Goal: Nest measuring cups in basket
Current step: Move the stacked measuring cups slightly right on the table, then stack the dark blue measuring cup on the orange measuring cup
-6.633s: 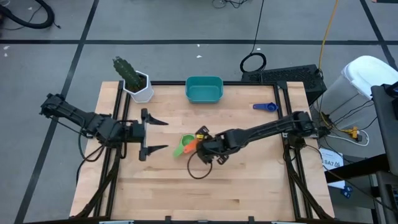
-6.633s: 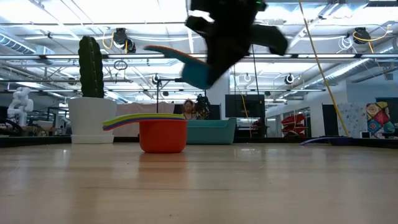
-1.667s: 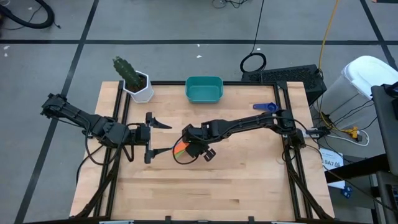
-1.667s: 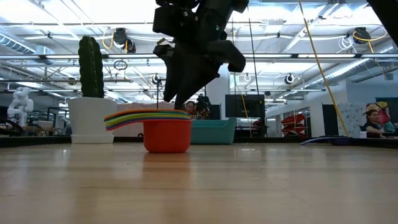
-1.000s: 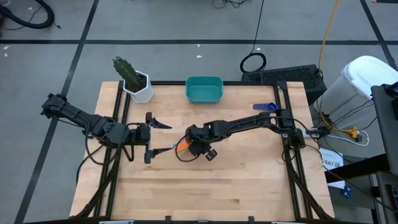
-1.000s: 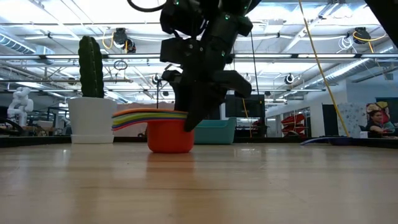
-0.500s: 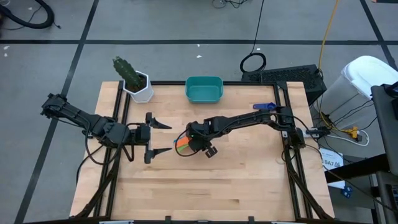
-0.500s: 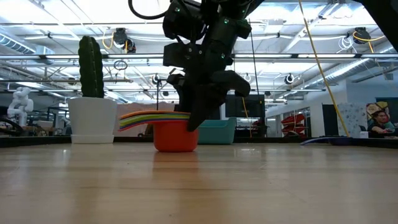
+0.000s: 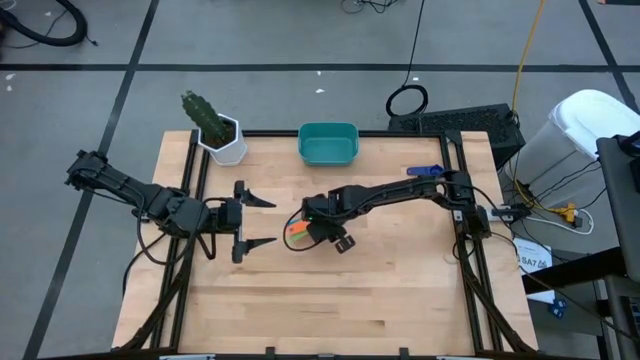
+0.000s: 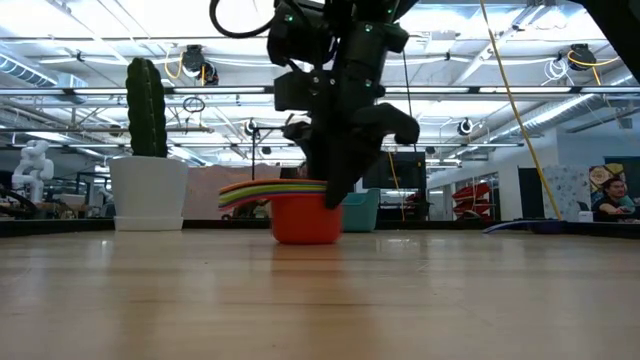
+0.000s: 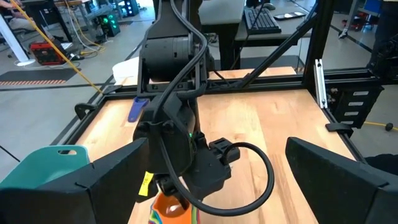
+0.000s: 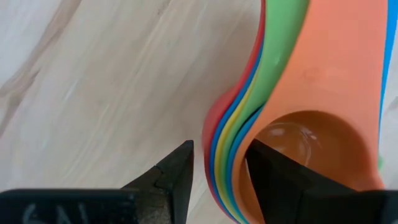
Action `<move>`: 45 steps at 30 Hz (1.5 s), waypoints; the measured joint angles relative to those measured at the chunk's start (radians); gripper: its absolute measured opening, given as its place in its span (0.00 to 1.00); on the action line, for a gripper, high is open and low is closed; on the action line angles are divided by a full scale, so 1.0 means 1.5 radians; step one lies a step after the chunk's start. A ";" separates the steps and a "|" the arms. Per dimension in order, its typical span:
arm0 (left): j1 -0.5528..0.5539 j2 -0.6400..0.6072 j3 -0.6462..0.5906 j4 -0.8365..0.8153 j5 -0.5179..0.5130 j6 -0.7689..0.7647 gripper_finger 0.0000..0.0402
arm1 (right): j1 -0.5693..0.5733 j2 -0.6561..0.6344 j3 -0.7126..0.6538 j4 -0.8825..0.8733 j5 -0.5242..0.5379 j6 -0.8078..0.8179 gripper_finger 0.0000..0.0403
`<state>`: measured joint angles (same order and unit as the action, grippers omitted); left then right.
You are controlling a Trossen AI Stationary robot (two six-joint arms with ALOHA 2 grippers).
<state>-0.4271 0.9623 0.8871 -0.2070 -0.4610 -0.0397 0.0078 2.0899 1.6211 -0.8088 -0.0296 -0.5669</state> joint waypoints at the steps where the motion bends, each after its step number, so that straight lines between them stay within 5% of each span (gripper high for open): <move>1: 0.000 0.000 0.000 0.000 0.000 0.000 0.94 | 0.000 0.000 0.000 -0.010 0.000 0.007 0.35; 17: 0.000 0.000 0.000 0.000 0.012 0.001 0.94 | 0.000 0.001 -0.001 -0.166 0.000 0.113 0.35; 45: 0.000 0.000 -0.013 0.016 0.012 0.006 0.94 | 0.035 -0.099 -0.003 -0.152 0.110 0.152 0.35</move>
<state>-0.4273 0.9619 0.8673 -0.1833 -0.4435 -0.0307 0.0597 1.9412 1.6165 -1.0368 0.1361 -0.3389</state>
